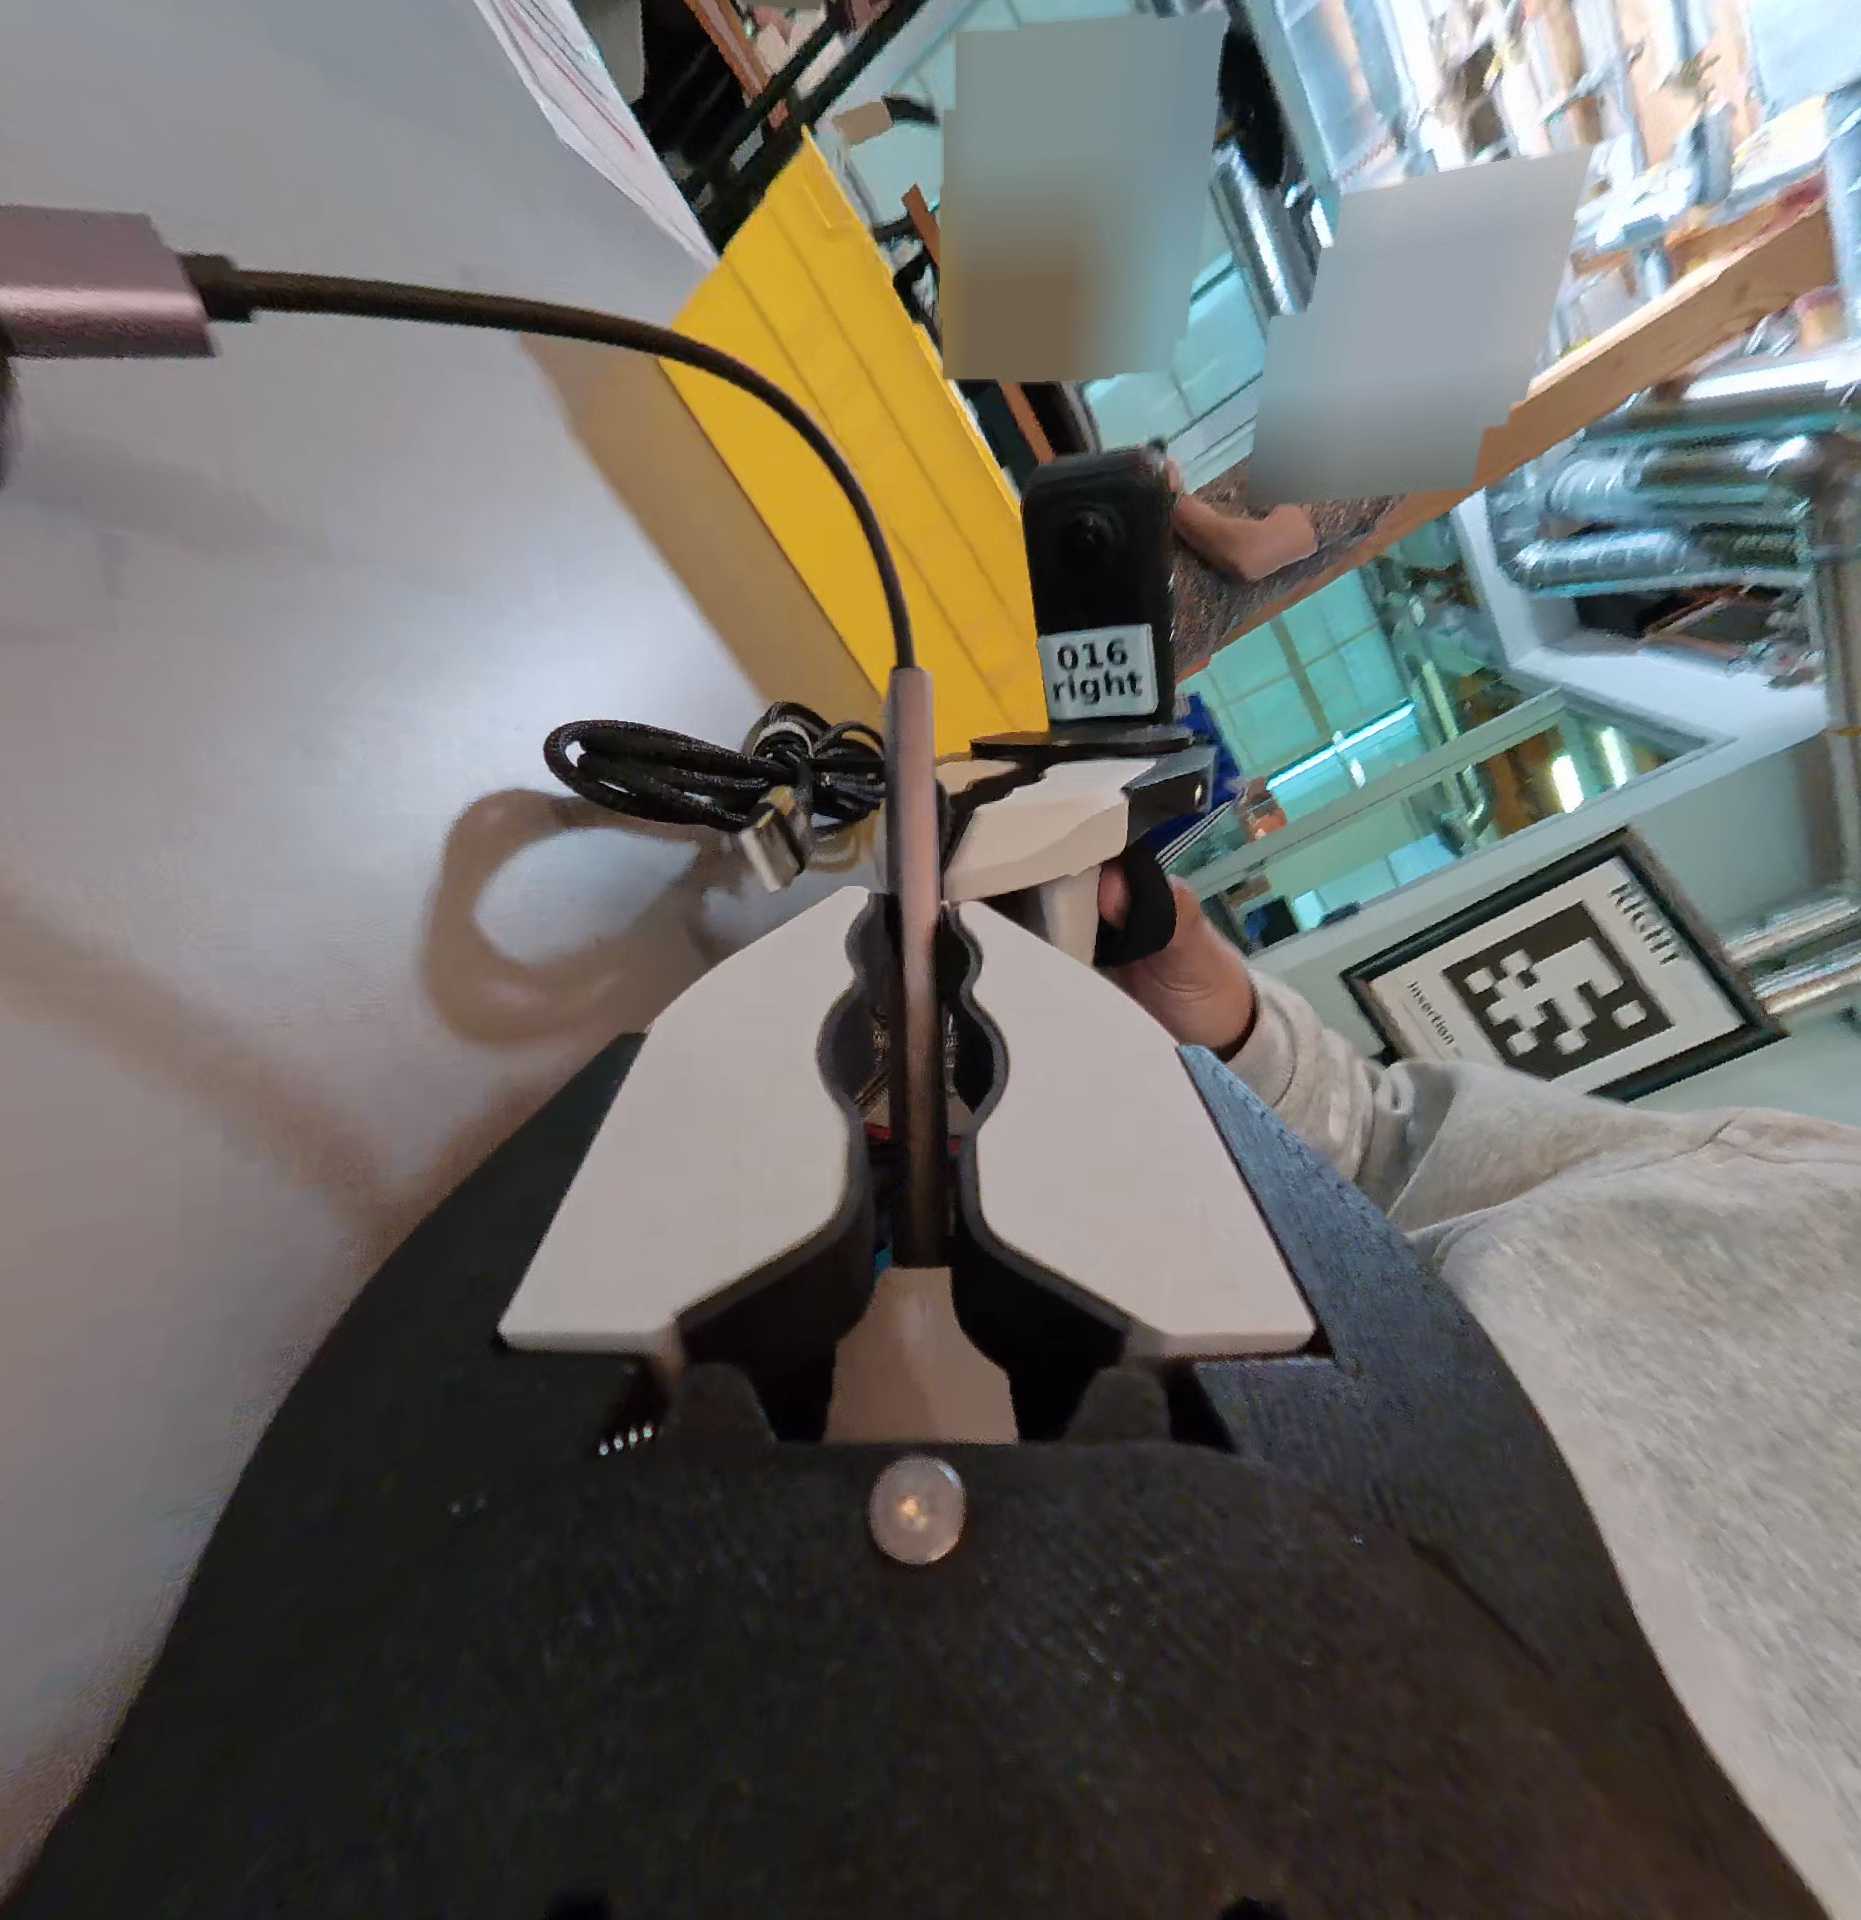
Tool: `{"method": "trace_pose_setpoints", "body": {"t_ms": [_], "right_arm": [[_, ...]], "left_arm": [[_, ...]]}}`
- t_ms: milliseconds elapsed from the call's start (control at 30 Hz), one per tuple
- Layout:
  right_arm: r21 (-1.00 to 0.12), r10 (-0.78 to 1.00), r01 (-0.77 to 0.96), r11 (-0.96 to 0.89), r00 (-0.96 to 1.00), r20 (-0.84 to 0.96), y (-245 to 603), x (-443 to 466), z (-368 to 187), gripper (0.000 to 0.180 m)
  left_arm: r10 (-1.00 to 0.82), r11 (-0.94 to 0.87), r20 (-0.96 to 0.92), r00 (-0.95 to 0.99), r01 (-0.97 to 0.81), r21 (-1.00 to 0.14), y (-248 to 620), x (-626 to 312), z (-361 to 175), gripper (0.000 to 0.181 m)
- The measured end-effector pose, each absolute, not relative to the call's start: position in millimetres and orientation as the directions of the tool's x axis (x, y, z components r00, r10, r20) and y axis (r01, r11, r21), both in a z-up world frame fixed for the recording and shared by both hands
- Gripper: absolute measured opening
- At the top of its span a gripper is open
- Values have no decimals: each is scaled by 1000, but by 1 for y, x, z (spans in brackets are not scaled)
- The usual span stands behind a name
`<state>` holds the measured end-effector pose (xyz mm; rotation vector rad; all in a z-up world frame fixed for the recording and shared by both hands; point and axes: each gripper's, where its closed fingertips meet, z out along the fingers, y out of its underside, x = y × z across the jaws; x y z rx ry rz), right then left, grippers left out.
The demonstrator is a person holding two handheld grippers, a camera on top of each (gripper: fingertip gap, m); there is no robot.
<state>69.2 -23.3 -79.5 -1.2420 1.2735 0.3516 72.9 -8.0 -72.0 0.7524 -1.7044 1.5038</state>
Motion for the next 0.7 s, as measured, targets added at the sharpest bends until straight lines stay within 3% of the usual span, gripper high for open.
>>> {"method": "trace_pose_setpoints", "body": {"t_ms": [200, 700], "right_arm": [[-483, -413, -796, 365, 327, -850, -22, 69, -85, 7], [-386, -330, -832, 399, 263, -907, -20, 67, -81, 7]], "left_arm": [[133, 65, 890, -436, -892, -447, 0, 82, -63, 10], [101, 138, 835, -541, -824, -550, -8, 70, -66, 10]]}}
